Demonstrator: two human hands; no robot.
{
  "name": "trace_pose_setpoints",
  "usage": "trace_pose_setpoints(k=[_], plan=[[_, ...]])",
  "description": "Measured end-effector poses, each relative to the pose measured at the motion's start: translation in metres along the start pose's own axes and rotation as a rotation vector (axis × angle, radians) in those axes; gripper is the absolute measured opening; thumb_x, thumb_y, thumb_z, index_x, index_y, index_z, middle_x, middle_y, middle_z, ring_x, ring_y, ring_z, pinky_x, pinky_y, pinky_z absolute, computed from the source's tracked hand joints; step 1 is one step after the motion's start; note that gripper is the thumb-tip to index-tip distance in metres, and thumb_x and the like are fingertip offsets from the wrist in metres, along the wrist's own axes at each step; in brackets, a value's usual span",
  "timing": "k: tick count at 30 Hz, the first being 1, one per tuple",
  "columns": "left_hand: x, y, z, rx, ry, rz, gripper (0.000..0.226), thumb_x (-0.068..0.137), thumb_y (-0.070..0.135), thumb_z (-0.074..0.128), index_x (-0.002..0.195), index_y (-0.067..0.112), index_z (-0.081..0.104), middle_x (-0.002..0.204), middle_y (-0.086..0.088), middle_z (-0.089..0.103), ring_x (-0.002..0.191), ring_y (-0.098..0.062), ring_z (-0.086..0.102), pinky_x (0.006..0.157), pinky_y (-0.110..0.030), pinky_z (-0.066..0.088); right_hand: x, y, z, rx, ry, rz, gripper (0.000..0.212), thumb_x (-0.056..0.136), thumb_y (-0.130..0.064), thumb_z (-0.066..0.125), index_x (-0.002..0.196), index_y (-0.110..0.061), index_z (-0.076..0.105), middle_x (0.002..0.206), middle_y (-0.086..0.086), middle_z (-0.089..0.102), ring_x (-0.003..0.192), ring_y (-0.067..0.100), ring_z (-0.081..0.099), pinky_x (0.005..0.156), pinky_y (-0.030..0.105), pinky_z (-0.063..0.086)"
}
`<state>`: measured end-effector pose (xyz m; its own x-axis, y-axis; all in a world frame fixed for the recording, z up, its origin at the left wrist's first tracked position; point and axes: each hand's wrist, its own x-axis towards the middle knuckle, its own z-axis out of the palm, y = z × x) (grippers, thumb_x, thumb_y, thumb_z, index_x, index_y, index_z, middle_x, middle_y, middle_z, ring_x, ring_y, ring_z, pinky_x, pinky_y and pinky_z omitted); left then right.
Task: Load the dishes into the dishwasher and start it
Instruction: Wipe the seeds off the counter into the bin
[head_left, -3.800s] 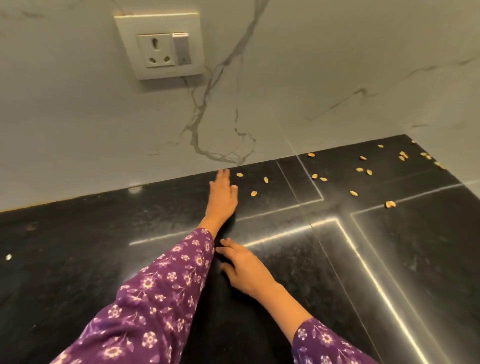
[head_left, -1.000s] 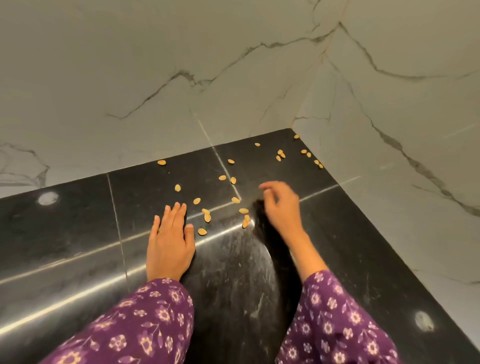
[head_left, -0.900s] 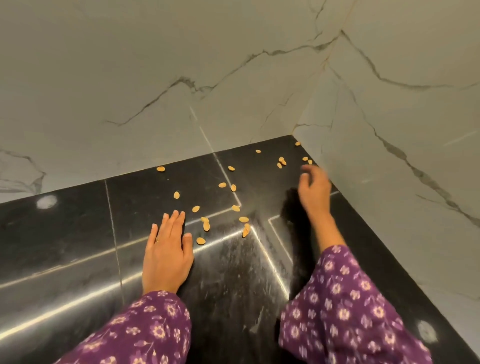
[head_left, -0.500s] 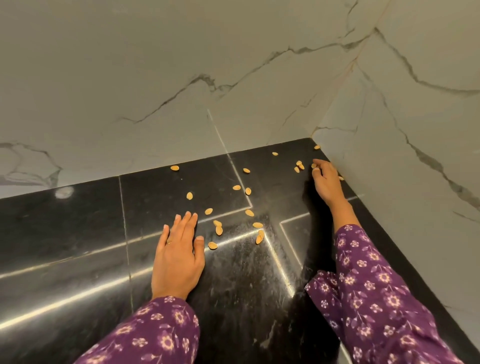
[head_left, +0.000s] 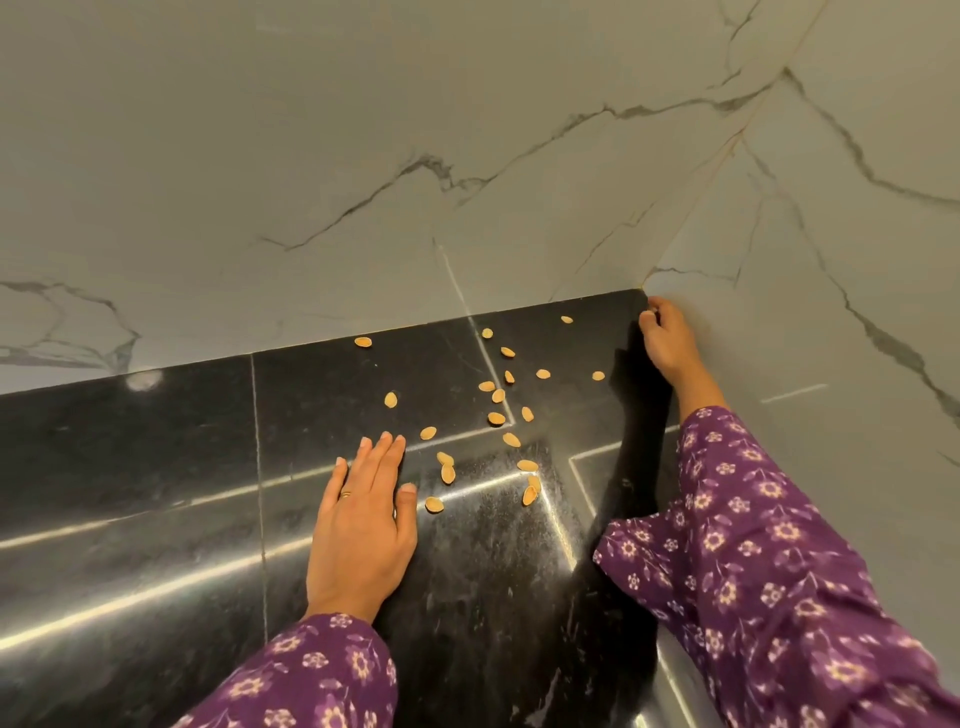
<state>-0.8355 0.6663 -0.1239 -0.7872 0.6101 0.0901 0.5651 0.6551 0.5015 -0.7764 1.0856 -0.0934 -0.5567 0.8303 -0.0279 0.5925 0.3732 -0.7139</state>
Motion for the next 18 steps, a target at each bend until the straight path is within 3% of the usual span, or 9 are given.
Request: trace_pose_setpoints(k=[3, 7, 11, 14, 16, 18], plan=[[0.001, 0.0, -0.001, 0.002, 0.001, 0.001, 0.051, 0.099, 0.031, 0.038, 0.149, 0.024, 0.029, 0.153, 0.009, 0.029, 0.143, -0.002, 0.013, 0.12, -0.028, 0.005, 0.008, -0.003, 0.012, 0.005, -0.025, 0.027, 0.047, 0.1, -0.022, 0.036, 0.145, -0.012, 0.032, 0.15, 0.008, 0.032, 0.138, 0.025, 0.031, 0.113, 0.037, 0.025], [0.001, 0.0, -0.001, 0.007, -0.005, 0.005, 0.051, 0.099, 0.033, 0.036, 0.149, 0.024, 0.028, 0.154, 0.01, 0.028, 0.144, -0.003, 0.013, 0.12, -0.028, 0.004, -0.012, -0.018, 0.029, 0.0, -0.039, -0.156, 0.034, 0.097, -0.017, 0.043, 0.129, -0.014, 0.053, 0.133, 0.005, 0.051, 0.125, 0.021, 0.046, 0.103, 0.027, 0.034], [0.0, -0.001, -0.002, 0.007, -0.01, 0.002, 0.051, 0.1, 0.033, 0.036, 0.149, 0.024, 0.027, 0.154, 0.009, 0.027, 0.144, -0.005, 0.014, 0.12, -0.029, 0.005, -0.068, -0.035, 0.048, 0.063, -0.252, -0.419, 0.023, 0.094, -0.009, 0.051, 0.108, -0.019, 0.067, 0.11, -0.007, 0.065, 0.108, 0.008, 0.058, 0.098, 0.023, 0.043], [0.0, -0.001, -0.001, 0.001, -0.007, 0.0, 0.052, 0.099, 0.033, 0.036, 0.149, 0.023, 0.028, 0.154, 0.008, 0.028, 0.144, -0.005, 0.014, 0.12, -0.029, 0.005, -0.091, -0.034, 0.044, 0.147, -0.37, -0.433, 0.023, 0.092, -0.009, 0.054, 0.101, -0.019, 0.072, 0.104, -0.009, 0.07, 0.104, 0.006, 0.062, 0.095, 0.019, 0.046], [0.001, -0.001, -0.001, 0.005, -0.011, 0.004, 0.052, 0.099, 0.034, 0.036, 0.149, 0.024, 0.027, 0.154, 0.009, 0.027, 0.144, -0.005, 0.014, 0.121, -0.03, 0.005, -0.085, -0.029, 0.026, 0.162, -0.163, -0.381, 0.022, 0.092, -0.008, 0.053, 0.102, -0.016, 0.071, 0.106, -0.004, 0.07, 0.105, 0.011, 0.062, 0.094, 0.022, 0.046], [0.001, -0.002, 0.0, 0.011, -0.016, 0.008, 0.051, 0.099, 0.034, 0.036, 0.149, 0.024, 0.028, 0.154, 0.009, 0.028, 0.145, -0.005, 0.014, 0.121, -0.031, 0.006, -0.073, -0.013, -0.001, 0.056, 0.18, -0.239, 0.024, 0.094, -0.01, 0.048, 0.109, -0.011, 0.067, 0.11, 0.005, 0.066, 0.105, 0.02, 0.06, 0.091, 0.023, 0.042]])
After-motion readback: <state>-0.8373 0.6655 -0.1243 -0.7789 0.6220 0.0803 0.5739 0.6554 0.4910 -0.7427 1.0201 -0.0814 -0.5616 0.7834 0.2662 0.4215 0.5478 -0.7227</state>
